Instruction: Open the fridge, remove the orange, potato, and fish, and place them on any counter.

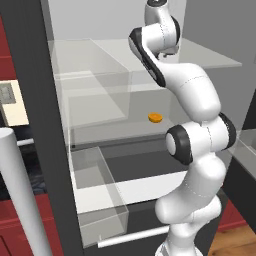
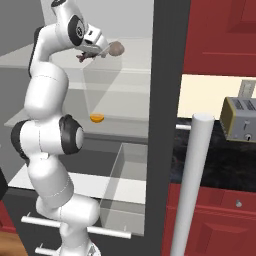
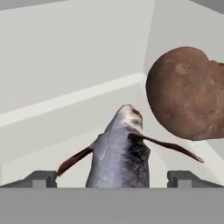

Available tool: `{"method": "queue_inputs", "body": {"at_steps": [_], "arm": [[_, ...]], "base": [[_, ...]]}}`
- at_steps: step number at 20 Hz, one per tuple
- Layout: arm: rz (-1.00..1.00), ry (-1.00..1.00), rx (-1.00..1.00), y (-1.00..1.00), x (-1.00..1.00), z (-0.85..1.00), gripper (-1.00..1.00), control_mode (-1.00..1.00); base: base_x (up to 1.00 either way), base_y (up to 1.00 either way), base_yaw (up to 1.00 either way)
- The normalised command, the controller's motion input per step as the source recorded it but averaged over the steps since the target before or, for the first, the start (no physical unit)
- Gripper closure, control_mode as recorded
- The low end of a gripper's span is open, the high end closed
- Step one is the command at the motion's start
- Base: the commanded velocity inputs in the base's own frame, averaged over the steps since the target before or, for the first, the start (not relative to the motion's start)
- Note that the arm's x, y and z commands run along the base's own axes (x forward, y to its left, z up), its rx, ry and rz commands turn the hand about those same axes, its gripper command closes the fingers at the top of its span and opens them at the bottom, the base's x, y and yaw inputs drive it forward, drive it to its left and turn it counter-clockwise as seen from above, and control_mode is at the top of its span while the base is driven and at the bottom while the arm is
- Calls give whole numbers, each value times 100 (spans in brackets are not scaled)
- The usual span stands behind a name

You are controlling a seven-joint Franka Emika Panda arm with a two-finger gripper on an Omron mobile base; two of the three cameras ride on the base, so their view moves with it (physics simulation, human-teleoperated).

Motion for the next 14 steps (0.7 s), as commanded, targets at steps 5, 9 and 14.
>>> {"method": "queue_inputs", "body": {"at_steps": [5,9,14], "arm": [[2,-3,0,11,22,-60,100,-100],[21,-21,0,24,-28,-22,100,-100],[25,-22,-1,0,-100,-11,100,-100]], "base": [[0,0,0],[0,0,0],[0,0,0]]}}
